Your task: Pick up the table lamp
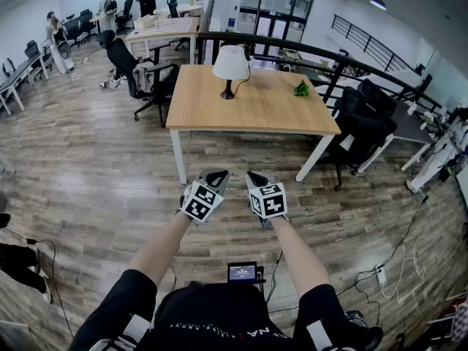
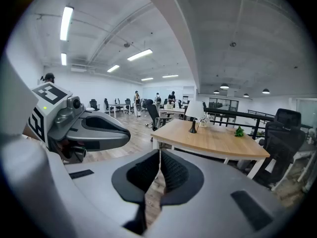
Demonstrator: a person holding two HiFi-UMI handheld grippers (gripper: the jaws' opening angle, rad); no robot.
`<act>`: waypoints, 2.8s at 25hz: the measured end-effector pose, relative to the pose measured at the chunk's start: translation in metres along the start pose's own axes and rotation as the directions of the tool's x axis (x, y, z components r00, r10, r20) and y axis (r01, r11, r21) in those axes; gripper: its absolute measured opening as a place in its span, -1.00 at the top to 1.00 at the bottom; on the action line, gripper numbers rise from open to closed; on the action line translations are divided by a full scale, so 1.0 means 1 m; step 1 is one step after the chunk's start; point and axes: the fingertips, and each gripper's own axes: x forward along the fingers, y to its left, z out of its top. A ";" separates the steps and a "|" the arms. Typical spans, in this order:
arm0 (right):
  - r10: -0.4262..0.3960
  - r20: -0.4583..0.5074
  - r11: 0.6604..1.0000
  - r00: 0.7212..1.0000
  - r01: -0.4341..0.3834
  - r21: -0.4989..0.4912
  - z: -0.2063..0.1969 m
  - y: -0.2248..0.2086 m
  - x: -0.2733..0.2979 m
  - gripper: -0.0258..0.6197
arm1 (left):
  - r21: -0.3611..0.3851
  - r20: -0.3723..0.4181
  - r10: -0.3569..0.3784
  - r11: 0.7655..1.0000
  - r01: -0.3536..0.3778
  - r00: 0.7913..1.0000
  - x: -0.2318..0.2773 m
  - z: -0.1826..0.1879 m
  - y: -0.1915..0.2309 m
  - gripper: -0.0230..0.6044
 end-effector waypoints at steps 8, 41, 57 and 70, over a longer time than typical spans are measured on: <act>0.022 -0.032 0.995 0.999 -0.025 -0.100 -0.002 0.012 0.002 0.81 | -0.018 -0.039 0.001 1.000 -0.002 0.999 -0.007 -0.004 0.008 0.87; 0.039 -0.007 0.999 0.999 -0.039 -0.028 -0.023 -0.057 -0.008 0.80 | -0.081 -0.052 0.010 0.997 -0.014 0.999 0.048 0.000 -0.023 0.86; 0.090 -0.016 0.993 0.996 -0.088 0.079 -0.035 -0.108 0.049 0.81 | -0.132 -0.106 0.029 0.990 -0.043 0.994 0.103 -0.036 0.008 0.86; 0.052 -0.060 0.993 0.997 -0.045 0.109 0.016 -0.145 0.191 0.81 | -0.155 -0.090 -0.027 0.988 0.013 0.996 0.189 -0.057 0.152 0.87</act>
